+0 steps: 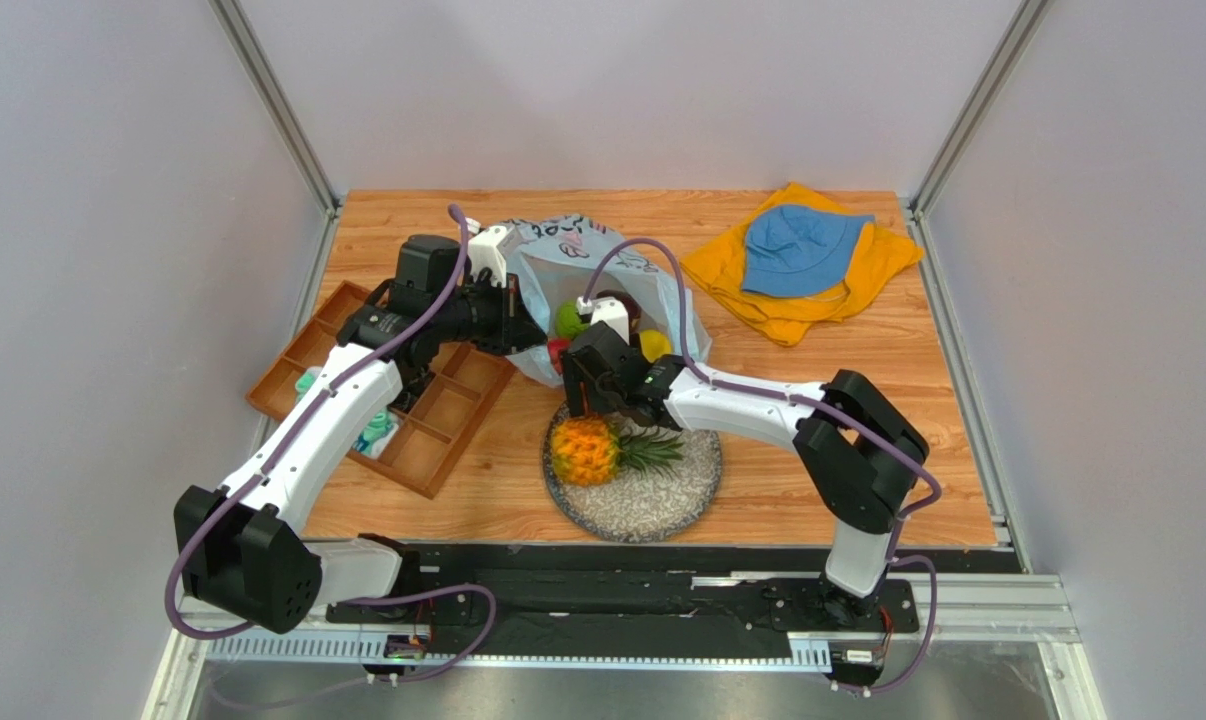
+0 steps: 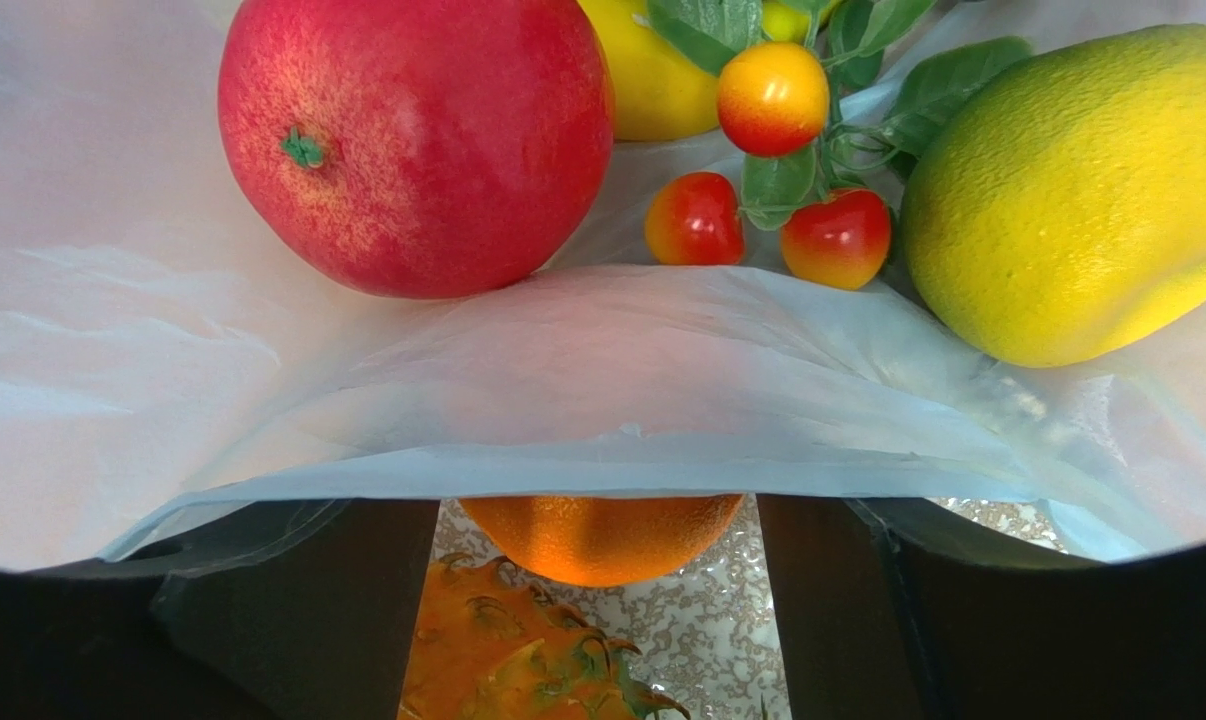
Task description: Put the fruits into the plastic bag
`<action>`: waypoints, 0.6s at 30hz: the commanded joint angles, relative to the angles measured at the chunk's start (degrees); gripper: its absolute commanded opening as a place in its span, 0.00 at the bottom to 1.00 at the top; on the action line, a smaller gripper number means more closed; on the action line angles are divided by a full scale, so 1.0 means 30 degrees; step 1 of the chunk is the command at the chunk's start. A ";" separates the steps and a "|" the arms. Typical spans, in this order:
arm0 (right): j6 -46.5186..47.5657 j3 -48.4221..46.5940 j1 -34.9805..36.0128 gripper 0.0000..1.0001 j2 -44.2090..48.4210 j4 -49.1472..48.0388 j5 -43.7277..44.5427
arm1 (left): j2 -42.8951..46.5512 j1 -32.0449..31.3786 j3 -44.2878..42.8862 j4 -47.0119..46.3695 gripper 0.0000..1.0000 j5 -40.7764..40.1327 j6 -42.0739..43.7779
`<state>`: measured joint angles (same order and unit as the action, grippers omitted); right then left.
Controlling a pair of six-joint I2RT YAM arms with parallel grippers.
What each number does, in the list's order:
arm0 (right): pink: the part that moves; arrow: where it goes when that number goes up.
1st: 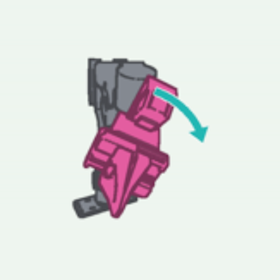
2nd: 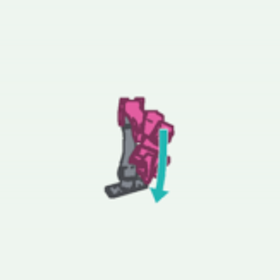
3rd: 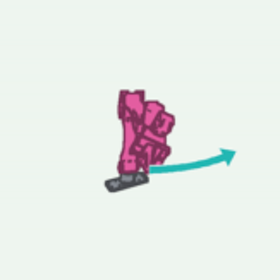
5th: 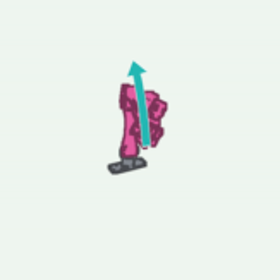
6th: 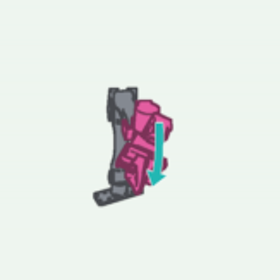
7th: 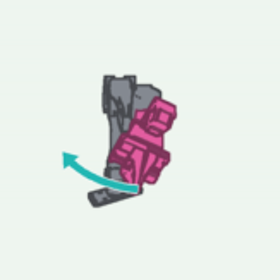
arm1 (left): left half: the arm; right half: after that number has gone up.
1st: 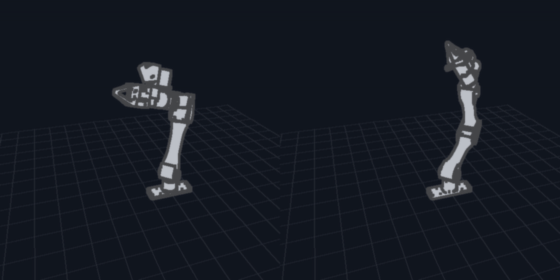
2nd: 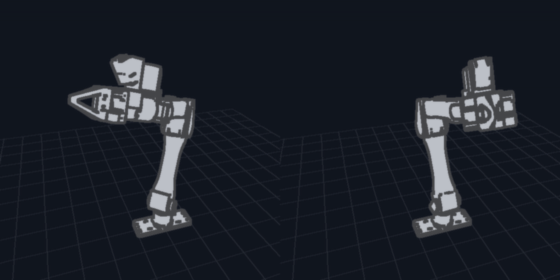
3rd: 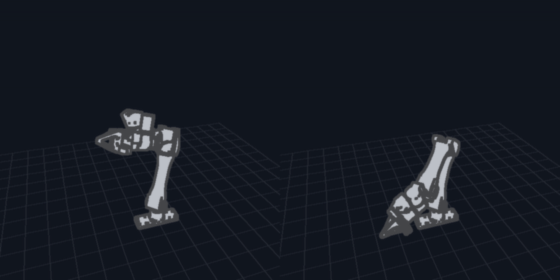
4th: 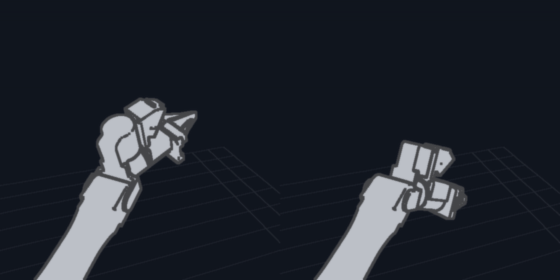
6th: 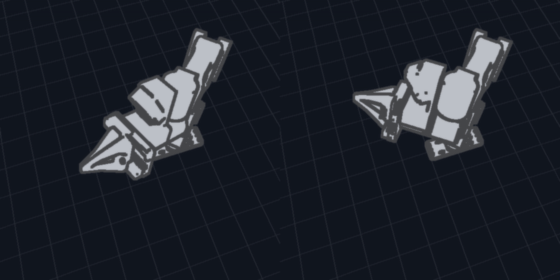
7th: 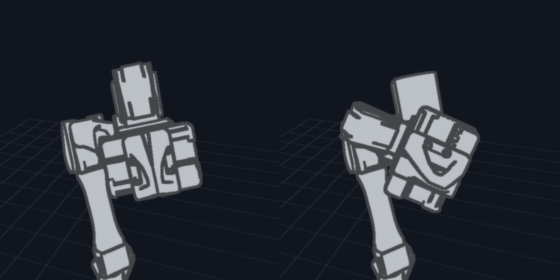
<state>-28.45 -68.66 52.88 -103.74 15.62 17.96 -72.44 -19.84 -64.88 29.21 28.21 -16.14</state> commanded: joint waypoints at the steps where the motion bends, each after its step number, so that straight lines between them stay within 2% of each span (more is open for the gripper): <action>1: 0.0282 0.0476 -0.0342 0.66 -0.1923 0.0683 -0.0361 | 0.0447 0.0079 -0.0697 -0.0099 0.00 0.0266 0.0253; 3: 0.0486 0.0563 -0.0342 0.57 -0.1690 0.0770 -0.0127 | 0.0447 0.0079 -0.0697 -0.0070 0.00 0.0237 0.0283; 4: 0.0546 0.0680 -0.0313 0.47 -0.1311 0.0771 -0.0097 | 0.0418 0.0079 -0.0697 -0.0098 0.00 0.0237 0.0254; 7: 0.1277 0.1469 -0.0226 0.33 0.0178 0.0421 -0.0360 | 0.0447 0.0079 -0.0697 -0.0070 0.00 0.0207 0.0283; 12: 0.2392 0.3430 0.0184 0.25 0.3549 -0.0400 -0.0945 | 0.0330 0.0079 -0.0697 -0.0099 0.00 0.0266 0.0253; 18: 0.2949 0.4401 0.0330 0.22 0.7946 -0.0811 -0.2965 | 0.0272 0.0079 -0.0667 -0.0128 0.00 0.0295 0.0253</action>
<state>-22.13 -55.46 53.01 -88.53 15.03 13.23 -72.44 -19.84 -64.88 29.21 28.18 -16.16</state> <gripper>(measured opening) 0.712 0.008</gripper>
